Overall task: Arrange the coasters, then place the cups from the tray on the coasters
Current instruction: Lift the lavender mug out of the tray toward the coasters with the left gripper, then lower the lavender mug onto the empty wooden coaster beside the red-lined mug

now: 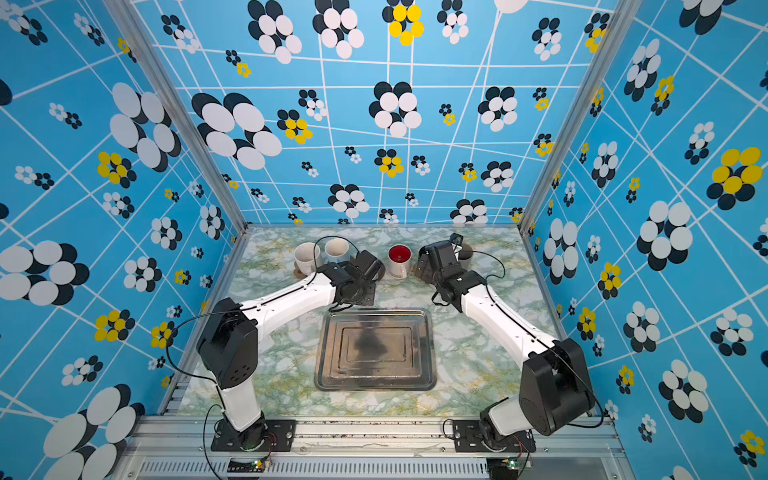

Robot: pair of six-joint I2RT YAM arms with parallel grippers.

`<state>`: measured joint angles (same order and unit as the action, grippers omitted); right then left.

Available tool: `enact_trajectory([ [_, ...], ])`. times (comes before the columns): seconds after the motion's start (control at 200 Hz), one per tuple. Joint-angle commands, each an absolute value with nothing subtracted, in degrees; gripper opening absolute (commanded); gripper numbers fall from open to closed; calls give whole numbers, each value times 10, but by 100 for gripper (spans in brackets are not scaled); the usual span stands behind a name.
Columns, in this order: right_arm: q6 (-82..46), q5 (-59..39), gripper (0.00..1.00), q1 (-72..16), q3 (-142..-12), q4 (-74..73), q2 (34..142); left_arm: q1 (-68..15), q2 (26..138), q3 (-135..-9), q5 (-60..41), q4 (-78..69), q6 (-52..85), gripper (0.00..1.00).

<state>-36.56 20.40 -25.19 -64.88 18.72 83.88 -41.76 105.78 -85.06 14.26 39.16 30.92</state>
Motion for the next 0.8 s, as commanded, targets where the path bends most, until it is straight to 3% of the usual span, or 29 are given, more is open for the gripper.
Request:
enact_trajectory([
  [0.0,-355,200,94,-246,-664,197,847,-407,1060,-887,142,370,290,0],
  [0.8,-348,191,94,-238,-664,204,852,-355,1165,-1022,110,402,232,0],
])
